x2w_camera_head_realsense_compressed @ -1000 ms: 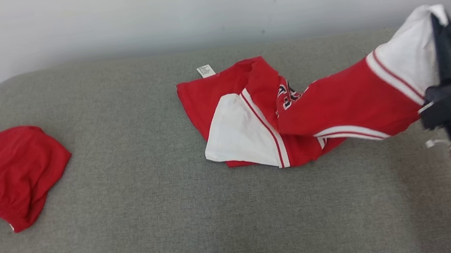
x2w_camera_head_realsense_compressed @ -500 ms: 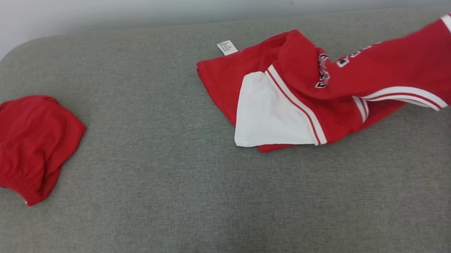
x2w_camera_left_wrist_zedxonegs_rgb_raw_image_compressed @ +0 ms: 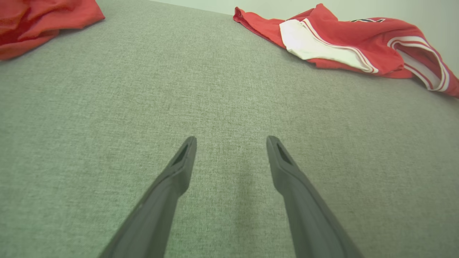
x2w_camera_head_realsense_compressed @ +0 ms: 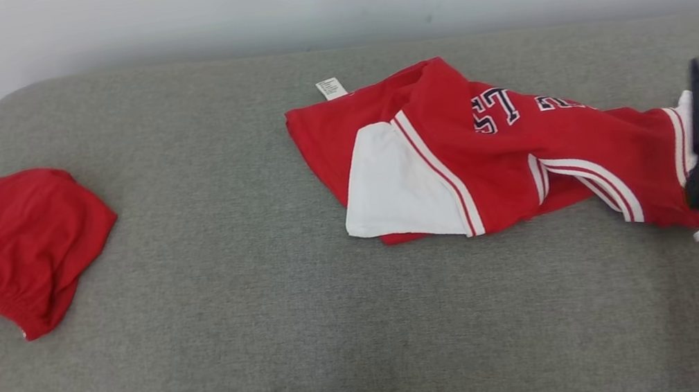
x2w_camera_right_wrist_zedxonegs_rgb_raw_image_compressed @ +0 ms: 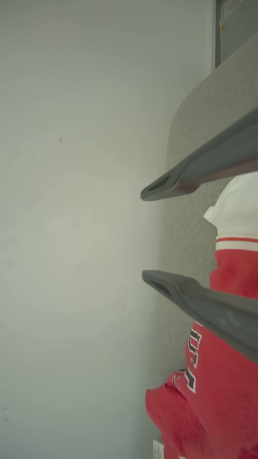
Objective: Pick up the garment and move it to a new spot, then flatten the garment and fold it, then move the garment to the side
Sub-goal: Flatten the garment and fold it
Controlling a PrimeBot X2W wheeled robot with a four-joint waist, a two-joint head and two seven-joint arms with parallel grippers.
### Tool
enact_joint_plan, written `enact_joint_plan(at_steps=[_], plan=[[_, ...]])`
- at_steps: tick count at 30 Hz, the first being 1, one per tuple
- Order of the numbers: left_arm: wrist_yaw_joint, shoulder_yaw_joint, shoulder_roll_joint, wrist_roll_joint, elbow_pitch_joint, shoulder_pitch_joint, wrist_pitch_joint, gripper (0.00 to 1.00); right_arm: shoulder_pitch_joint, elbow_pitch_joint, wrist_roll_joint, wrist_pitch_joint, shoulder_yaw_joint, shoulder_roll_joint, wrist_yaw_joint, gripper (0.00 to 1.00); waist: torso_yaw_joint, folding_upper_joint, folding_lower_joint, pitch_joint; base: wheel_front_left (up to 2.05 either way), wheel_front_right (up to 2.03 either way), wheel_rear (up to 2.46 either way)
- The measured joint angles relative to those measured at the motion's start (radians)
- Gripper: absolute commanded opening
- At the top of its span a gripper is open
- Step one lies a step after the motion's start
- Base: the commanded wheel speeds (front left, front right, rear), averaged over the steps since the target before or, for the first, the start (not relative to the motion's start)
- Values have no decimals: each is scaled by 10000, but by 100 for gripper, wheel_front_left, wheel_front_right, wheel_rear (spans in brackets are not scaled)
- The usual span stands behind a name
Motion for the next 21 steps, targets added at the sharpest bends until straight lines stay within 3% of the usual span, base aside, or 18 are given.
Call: enact_joint_plan(at_steps=[11,21], plan=[[0,-167,0,-4,-92,-36,0,100,1375,-1097,1241,-21,3076,548,0,100,-336,-1,0,-164,0,0,0],[0,-416,0,-178,-109,-92,0,100,843,-792,2573,-23,6780,798,0,100,112,-1,0,-2,0,0,0]])
